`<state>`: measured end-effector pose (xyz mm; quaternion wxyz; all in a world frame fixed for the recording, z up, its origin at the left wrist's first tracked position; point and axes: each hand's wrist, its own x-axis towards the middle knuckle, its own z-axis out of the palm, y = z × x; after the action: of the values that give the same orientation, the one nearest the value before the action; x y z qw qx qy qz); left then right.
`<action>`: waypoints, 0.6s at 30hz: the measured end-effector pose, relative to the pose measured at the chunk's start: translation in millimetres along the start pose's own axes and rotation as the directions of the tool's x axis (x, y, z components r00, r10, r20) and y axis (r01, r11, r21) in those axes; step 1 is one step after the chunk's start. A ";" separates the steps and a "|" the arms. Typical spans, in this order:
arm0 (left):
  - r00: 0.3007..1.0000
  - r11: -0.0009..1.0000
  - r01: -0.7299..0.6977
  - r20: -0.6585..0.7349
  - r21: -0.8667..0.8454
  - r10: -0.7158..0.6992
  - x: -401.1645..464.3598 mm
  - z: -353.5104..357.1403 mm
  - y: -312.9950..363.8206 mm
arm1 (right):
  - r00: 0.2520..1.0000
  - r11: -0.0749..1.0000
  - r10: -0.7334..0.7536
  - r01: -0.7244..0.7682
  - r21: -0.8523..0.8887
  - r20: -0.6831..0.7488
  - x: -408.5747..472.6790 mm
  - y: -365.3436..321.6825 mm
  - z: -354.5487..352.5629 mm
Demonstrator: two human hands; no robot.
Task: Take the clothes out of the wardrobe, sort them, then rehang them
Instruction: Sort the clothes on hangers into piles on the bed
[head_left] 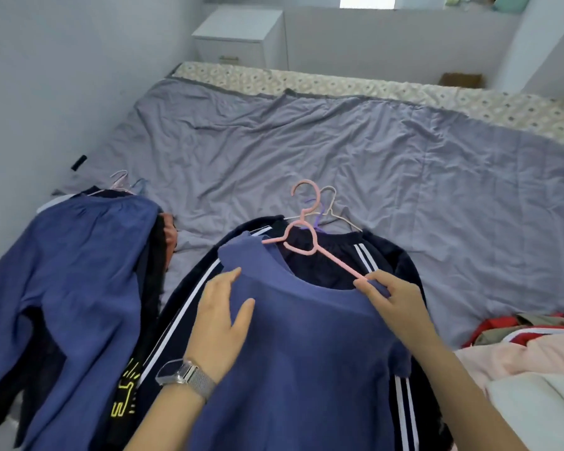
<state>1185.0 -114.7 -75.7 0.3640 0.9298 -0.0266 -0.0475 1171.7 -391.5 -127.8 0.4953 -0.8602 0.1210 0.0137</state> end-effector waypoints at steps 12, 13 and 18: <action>0.990 0.977 -0.128 -0.031 0.173 0.135 -131.4 -153.3 37.2 | 0.995 0.996 -0.078 0.081 -0.049 0.056 -210.3 -156.4 -83.8; 0.988 0.982 -0.136 -0.052 0.128 0.144 -149.6 -169.4 36.3 | 0.996 0.993 -0.080 0.084 -0.084 0.051 -227.7 -166.3 -84.9; 0.979 0.985 -0.168 -0.111 0.037 0.171 -236.6 -246.8 25.0 | 0.984 0.984 -0.129 0.112 -0.136 -0.124 -331.4 -221.2 -67.1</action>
<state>976.0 53.3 137.9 0.3550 0.9302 -0.0858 0.0372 892.6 -278.2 141.6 0.4298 -0.8950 0.1001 -0.0658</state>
